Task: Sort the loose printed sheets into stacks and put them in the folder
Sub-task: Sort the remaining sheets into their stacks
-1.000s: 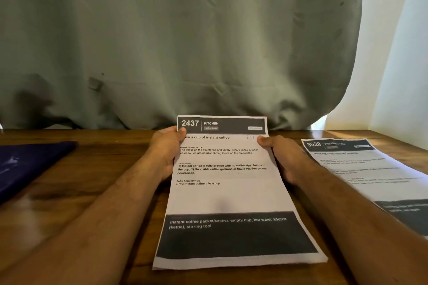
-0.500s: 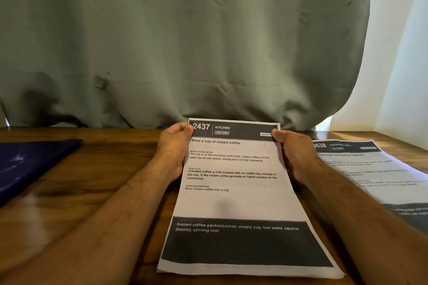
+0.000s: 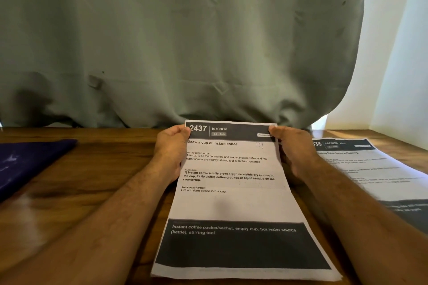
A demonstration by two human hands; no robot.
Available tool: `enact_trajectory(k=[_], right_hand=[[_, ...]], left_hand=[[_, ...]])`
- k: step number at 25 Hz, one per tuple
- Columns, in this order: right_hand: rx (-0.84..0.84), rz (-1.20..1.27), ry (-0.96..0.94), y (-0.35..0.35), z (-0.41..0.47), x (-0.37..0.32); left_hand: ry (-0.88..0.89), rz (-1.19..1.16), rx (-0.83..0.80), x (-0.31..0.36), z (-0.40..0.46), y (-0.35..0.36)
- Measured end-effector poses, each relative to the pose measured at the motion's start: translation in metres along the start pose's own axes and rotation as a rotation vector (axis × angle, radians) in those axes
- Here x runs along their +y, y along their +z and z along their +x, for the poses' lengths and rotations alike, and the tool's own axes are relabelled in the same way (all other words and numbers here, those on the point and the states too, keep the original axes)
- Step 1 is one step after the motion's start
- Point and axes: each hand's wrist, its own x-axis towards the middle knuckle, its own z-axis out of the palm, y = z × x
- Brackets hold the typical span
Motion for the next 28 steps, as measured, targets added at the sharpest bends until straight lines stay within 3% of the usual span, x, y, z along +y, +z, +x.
enact_trajectory(k=[3, 5, 7, 9, 17, 24, 28], right_hand=[[0.049, -0.287, -0.173, -0.017, 0.008, -0.004], [0.085, -0.628, -0.276, -0.029, 0.013, -0.003], [0.106, -0.942, -0.305, -0.038, 0.014, -0.002], [0.078, -1.083, -0.298, -0.041, 0.014, -0.001], [-0.024, -1.324, -0.208, -0.041, 0.011, 0.004], [0.026, -1.215, -0.355, -0.040, 0.008, 0.003], [0.033, -1.308, -0.291, -0.040, 0.009, 0.009]], left_hand=[[-0.008, 0.044, 0.002, -0.001, 0.000, -0.001], [-0.026, 0.080, 0.013, -0.003, -0.001, -0.002], [-0.052, 0.114, 0.018, -0.007, -0.001, -0.001], [-0.073, 0.162, 0.018, -0.011, -0.001, 0.001], [-0.088, 0.242, -0.004, -0.017, -0.002, 0.007], [-0.065, 0.277, 0.008, -0.017, -0.003, 0.006], [-0.056, 0.300, 0.007, -0.020, 0.000, 0.006]])
